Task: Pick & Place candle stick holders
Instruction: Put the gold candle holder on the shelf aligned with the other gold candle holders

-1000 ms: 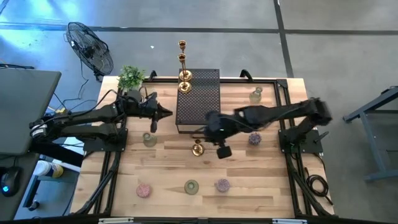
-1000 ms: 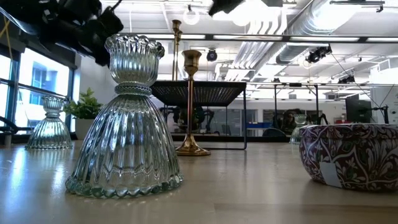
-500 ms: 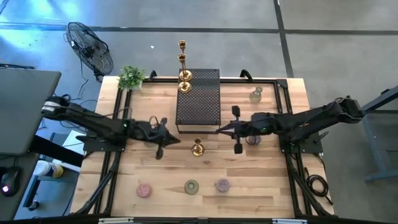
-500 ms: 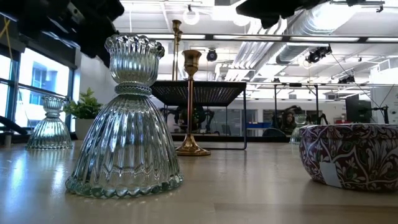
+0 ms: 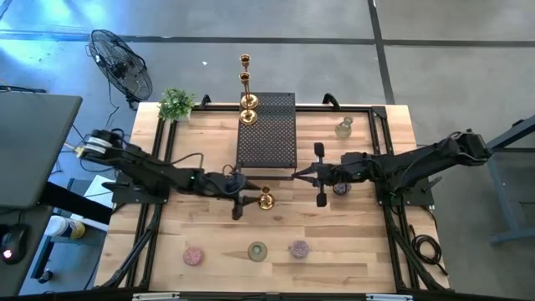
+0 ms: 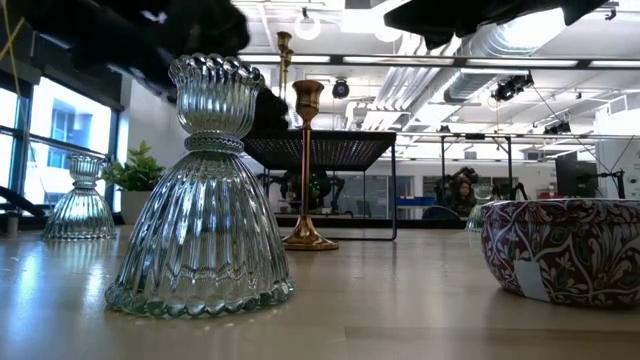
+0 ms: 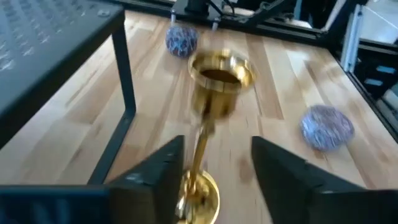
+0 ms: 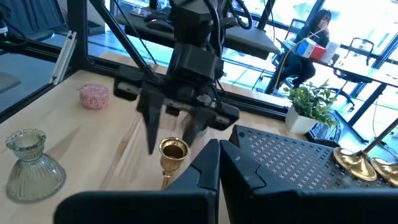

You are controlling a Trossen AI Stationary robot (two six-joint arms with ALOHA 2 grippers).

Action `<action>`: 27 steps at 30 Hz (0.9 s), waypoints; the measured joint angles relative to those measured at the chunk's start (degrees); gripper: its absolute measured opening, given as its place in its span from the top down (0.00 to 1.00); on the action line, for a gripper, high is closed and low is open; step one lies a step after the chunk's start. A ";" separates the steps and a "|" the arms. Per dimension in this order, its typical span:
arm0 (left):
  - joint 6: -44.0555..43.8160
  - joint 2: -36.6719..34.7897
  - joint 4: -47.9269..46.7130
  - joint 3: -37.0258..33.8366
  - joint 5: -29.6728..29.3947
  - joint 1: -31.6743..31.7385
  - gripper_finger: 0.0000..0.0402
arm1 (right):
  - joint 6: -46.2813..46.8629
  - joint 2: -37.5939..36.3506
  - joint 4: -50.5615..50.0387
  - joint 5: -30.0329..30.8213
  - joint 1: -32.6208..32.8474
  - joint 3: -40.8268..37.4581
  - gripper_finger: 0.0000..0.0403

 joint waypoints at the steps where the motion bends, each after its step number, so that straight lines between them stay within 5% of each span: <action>1: -0.61 1.13 0.10 0.77 -0.99 0.00 0.47 | -0.06 0.02 0.00 0.00 0.00 0.00 0.99; 5: -1.30 5.37 2.29 2.78 -1.40 0.00 0.38 | -0.24 0.02 0.00 -0.01 0.00 0.00 1.00; 13: -0.90 7.87 7.00 3.24 -6.97 0.04 0.37 | -0.26 0.04 0.00 -0.02 0.00 0.00 1.00; 27: 3.44 7.88 9.95 3.19 -7.76 -0.02 0.73 | -0.70 0.07 0.00 -0.02 0.00 0.00 1.00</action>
